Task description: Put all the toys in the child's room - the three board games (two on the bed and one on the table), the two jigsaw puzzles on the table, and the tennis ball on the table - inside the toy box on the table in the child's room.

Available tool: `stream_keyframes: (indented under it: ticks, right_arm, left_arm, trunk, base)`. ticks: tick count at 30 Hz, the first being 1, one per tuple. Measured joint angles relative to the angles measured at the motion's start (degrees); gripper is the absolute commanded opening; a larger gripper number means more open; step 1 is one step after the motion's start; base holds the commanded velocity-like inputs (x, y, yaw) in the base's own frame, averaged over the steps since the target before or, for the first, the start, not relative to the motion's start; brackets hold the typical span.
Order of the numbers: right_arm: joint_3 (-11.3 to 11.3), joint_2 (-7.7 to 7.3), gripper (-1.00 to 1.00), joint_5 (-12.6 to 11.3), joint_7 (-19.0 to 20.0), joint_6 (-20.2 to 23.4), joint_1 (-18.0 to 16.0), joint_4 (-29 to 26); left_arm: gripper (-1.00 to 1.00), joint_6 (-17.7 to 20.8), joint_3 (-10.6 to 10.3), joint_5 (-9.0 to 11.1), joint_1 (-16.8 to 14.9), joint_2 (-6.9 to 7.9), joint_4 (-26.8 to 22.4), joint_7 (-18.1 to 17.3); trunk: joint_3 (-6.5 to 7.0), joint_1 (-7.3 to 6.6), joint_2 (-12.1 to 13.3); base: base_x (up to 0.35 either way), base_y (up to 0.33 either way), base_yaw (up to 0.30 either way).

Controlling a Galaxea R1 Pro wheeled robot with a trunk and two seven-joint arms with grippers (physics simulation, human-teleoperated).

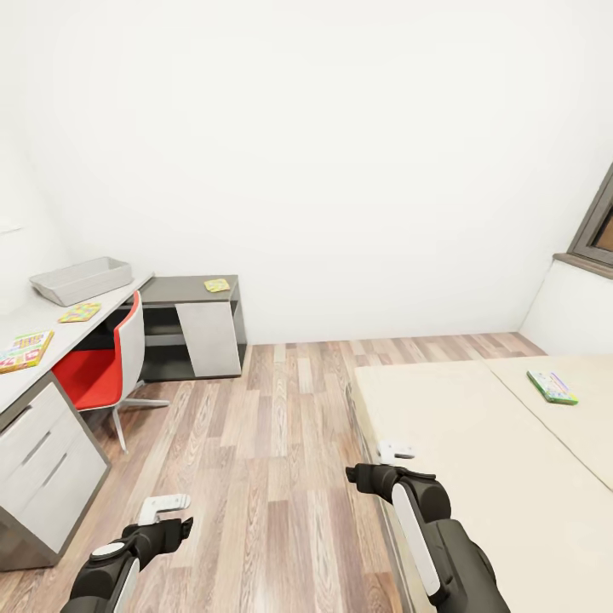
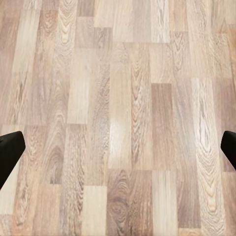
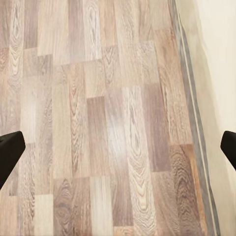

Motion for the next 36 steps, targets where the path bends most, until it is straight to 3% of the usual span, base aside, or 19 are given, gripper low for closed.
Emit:
stream_keyframes:
  ticks: [36]
  right_arm:
    - [0.09, 0.0, 1.0, 0.12, 0.07, 0.0, 0.0, 0.0]
  left_arm:
    - [1.0, 0.04, 0.0, -0.01, 0.0, 0.02, 0.0, 0.0]
  trunk:
    - [0.0, 0.0, 0.0]
  base:
    - [-0.028, -0.04, 0.031]
